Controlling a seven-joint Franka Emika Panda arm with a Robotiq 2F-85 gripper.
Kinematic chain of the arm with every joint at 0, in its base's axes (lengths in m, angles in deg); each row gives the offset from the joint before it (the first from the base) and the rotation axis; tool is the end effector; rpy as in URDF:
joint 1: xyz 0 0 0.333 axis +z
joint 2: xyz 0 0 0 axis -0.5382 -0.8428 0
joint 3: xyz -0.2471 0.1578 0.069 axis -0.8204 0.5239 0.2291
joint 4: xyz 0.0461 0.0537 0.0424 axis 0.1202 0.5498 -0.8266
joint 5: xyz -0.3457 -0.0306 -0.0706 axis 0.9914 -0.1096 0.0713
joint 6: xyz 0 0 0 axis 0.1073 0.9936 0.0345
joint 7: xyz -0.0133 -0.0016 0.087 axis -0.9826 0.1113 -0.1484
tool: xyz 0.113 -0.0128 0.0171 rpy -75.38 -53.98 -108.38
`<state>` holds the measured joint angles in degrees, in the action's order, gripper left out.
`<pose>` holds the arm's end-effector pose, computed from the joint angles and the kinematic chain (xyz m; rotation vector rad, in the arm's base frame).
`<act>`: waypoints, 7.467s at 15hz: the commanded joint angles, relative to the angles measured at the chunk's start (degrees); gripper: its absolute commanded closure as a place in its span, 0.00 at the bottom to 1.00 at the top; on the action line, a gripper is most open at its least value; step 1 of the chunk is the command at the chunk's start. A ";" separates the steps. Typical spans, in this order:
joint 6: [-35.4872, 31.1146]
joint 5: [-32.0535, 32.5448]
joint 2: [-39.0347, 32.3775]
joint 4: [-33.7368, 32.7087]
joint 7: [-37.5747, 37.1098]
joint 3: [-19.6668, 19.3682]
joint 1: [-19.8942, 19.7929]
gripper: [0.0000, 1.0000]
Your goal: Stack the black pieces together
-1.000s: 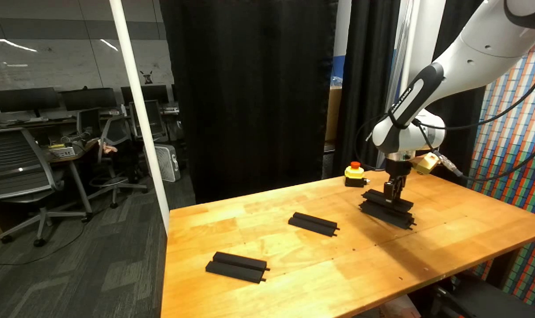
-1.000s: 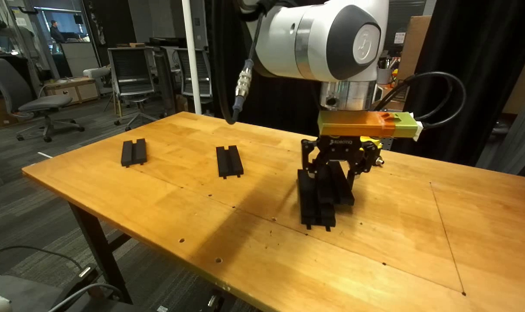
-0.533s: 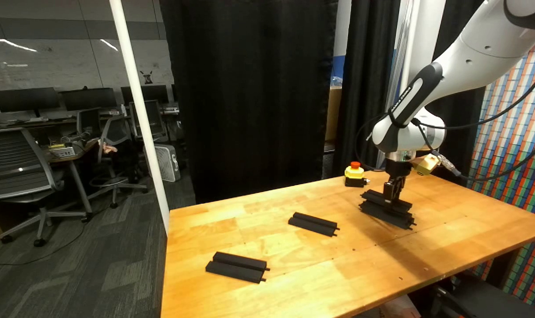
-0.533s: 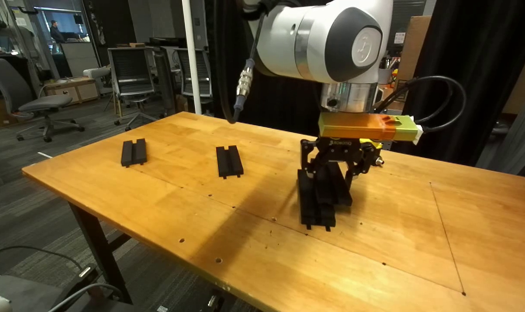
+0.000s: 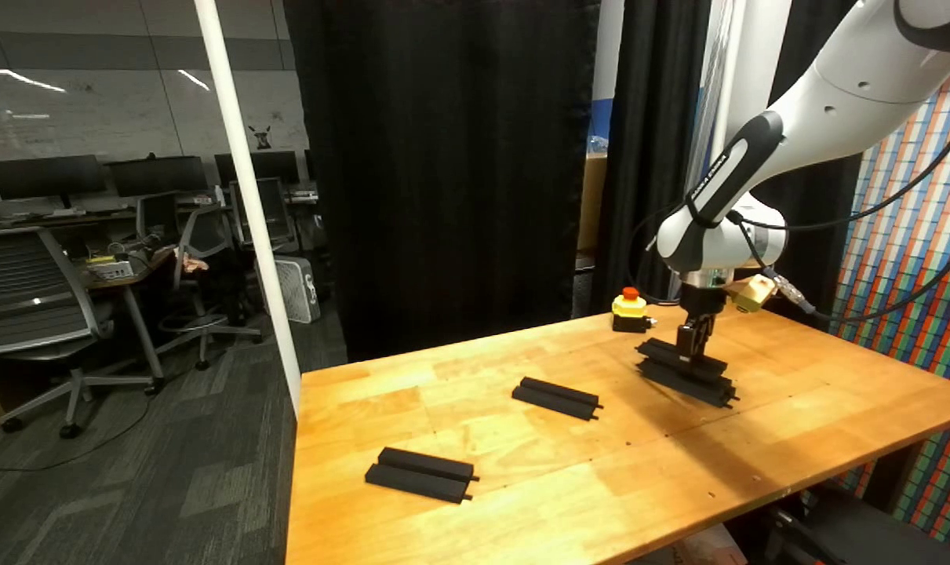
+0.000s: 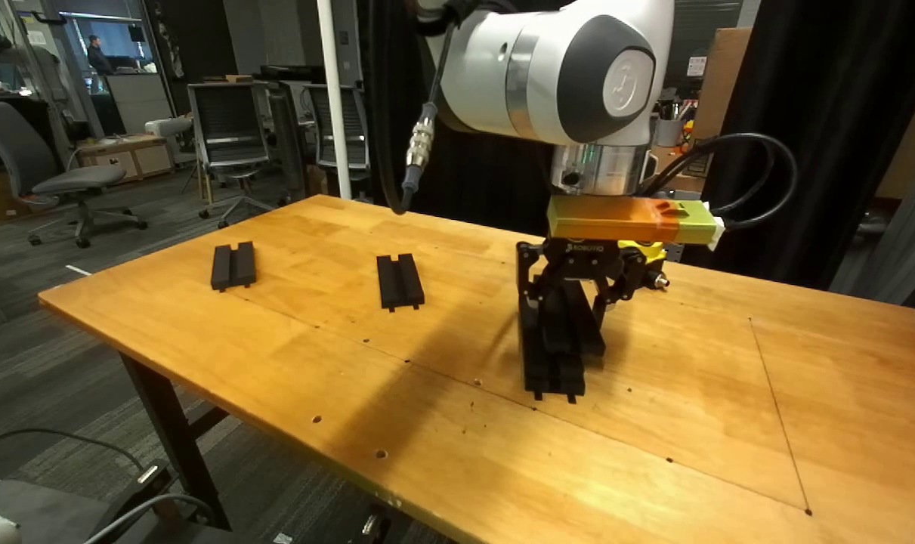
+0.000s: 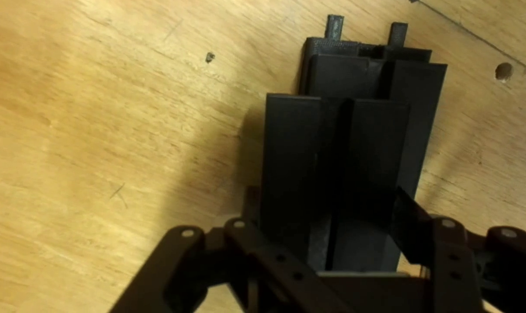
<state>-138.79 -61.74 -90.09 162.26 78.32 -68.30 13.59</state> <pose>0.4398 -0.2460 0.2608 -3.1136 -0.3614 0.0186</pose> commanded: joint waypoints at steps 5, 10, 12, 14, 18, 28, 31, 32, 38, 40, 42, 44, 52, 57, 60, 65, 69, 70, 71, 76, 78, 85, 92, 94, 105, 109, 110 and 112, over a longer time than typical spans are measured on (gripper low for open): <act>0.55 -0.91 1.52 1.57 0.22 0.59 -0.14 0.53; 0.37 -1.02 2.05 2.63 0.01 0.60 0.03 0.53; 0.35 -1.05 2.33 2.91 -0.10 0.55 0.06 0.53; 0.21 -0.90 2.68 3.26 -0.61 0.49 0.22 0.53; 0.14 0.10 3.92 4.17 -2.56 0.19 0.86 0.53; 0.11 1.10 6.59 6.74 -7.04 -0.27 2.31 0.53; 0.04 0.30 6.64 7.24 -6.55 -0.39 1.97 0.53; 0.09 0.17 6.52 7.28 -6.35 -0.42 1.91 0.53; 0.30 0.12 5.97 6.99 -6.17 -0.41 1.94 0.53; 0.25 0.13 5.82 6.85 -6.15 -0.39 1.95 0.53; 0.26 0.03 5.70 6.75 -6.03 -0.37 1.92 0.53; 0.31 -0.01 5.66 6.67 -5.93 -0.39 1.87 0.53; 0.62 -0.35 5.02 5.80 -5.30 -0.39 1.62 0.53; 0.84 -0.83 4.47 5.02 -4.83 -0.36 1.31 0.53; 1.32 -1.23 4.11 4.58 -4.98 -0.31 1.19 0.07; 1.59 -0.57 3.84 4.37 -6.15 -0.38 1.36 0.00; 2.30 4.14 6.16 4.33 -11.10 -0.73 3.25 0.00; 2.41 5.83 6.87 4.28 -12.87 -0.80 3.77 0.00; 2.65 8.31 7.92 4.26 -15.68 -0.89 4.51 0.00; 7.45 13.72 9.25 1.02 -21.73 1.84 8.60 0.00; 8.95 13.40 8.42 -0.84 -22.31 3.58 10.61 0.00; 7.70 12.13 4.45 -3.74 -23.92 8.36 15.49 0.00; 1.30 10.71 0.14 -3.59 -25.08 10.98 17.12 0.00; -1.54 10.57 -1.37 -3.69 -24.88 11.46 17.13 0.00; -5.92 4.78 -8.10 -5.97 -21.81 13.79 14.14 0.00; -5.96 2.97 -9.59 -7.14 -20.34 14.54 12.59 0.00; -5.93 2.93 -9.81 -7.36 -20.17 14.59 12.37 0.25; -5.09 3.20 -9.64 -7.85 -20.03 14.59 12.04 0.34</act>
<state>-144.28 -57.21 -99.24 156.12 56.63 -54.86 27.01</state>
